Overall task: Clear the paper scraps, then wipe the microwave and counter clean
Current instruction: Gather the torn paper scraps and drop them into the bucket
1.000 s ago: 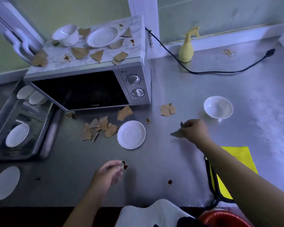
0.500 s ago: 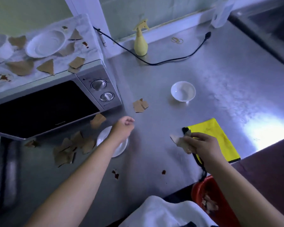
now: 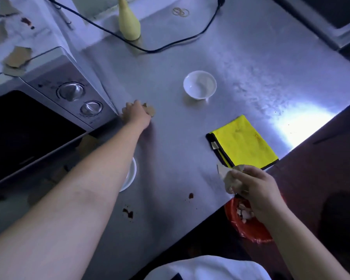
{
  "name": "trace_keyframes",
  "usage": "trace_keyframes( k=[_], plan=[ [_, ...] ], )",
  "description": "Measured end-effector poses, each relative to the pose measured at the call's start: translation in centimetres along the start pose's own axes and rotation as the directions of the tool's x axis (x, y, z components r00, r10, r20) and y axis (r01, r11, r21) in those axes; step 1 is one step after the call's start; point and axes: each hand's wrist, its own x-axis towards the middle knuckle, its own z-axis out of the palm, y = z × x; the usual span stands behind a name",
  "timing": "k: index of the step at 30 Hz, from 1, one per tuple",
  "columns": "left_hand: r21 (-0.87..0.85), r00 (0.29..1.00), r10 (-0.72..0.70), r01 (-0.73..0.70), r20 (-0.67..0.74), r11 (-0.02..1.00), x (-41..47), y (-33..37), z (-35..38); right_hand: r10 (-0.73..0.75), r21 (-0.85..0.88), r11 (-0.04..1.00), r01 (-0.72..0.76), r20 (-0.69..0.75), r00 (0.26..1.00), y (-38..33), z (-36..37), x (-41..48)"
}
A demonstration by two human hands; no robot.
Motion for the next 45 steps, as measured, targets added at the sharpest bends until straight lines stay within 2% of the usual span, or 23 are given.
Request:
trace_keyframes(
  k=[4, 7, 10, 12, 16, 22, 26, 34, 38, 41, 45],
  plan=[
    [-0.074, 0.999, 0.031, -0.03, 0.02, 0.997, 0.1, 0.2, -0.5, 0.017, 0.068, 0.998, -0.013, -0.07, 0.997, 0.2, -0.9, -0.7],
    [-0.274, 0.997, 0.077, -0.075, -0.005, 0.959, -0.9, 0.7, -1.4, 0.031, 0.076, 0.997, -0.027, -0.056, 0.998, -0.3, -1.3, -0.8],
    [-0.437, 0.999, 0.04, -0.031, 0.012, 0.899, -3.2, 1.3, -2.7, 0.048, 0.089, 0.995, -0.044, -0.041, 0.998, -1.2, -1.4, -0.1],
    [-0.568, 0.997, 0.045, -0.004, 0.059, 0.823, -5.2, 1.1, -3.1, 0.031, 0.064, 0.997, -0.03, -0.011, 0.999, -2.0, -1.1, 0.4],
    [-0.827, 0.973, 0.103, 0.12, 0.209, 0.55, -11.2, 0.6, -2.9, 0.002, 0.061, 0.998, -0.007, 0.086, 0.996, -3.2, 0.1, 1.5],
    [-0.899, 0.95, 0.009, 0.293, 0.313, 0.324, -20.8, 0.9, -3.2, -0.036, 0.018, 0.999, 0.033, 0.282, 0.959, -4.7, 1.9, 2.6],
    [-0.93, 0.945, -0.121, 0.321, 0.303, 0.177, -25.0, 1.1, -3.9, -0.066, 0.065, 0.997, 0.041, 0.446, 0.893, -4.7, 2.4, 2.6],
    [-0.963, 0.951, -0.198, 0.259, 0.239, 0.079, -30.3, -0.5, -4.1, 0.045, -0.013, 0.999, -0.049, 0.684, 0.728, -3.9, 4.9, -0.1],
    [-0.973, 0.952, -0.203, 0.226, 0.23, -0.044, -32.6, -1.9, -4.0, 0.072, -0.045, 0.997, -0.057, 0.696, 0.715, -2.9, 7.1, -2.3],
    [-0.986, 0.957, -0.24, 0.163, 0.165, -0.029, -34.3, -3.5, -4.3, 0.078, -0.062, 0.997, -0.049, 0.696, 0.713, -1.9, 8.6, -4.9],
    [-0.995, 0.958, -0.27, 0.103, 0.098, 0.005, -37.1, -7.2, -4.9, 0.157, -0.12, 0.988, -0.1, 0.753, 0.639, -0.4, 10.7, -9.5]
  ],
)
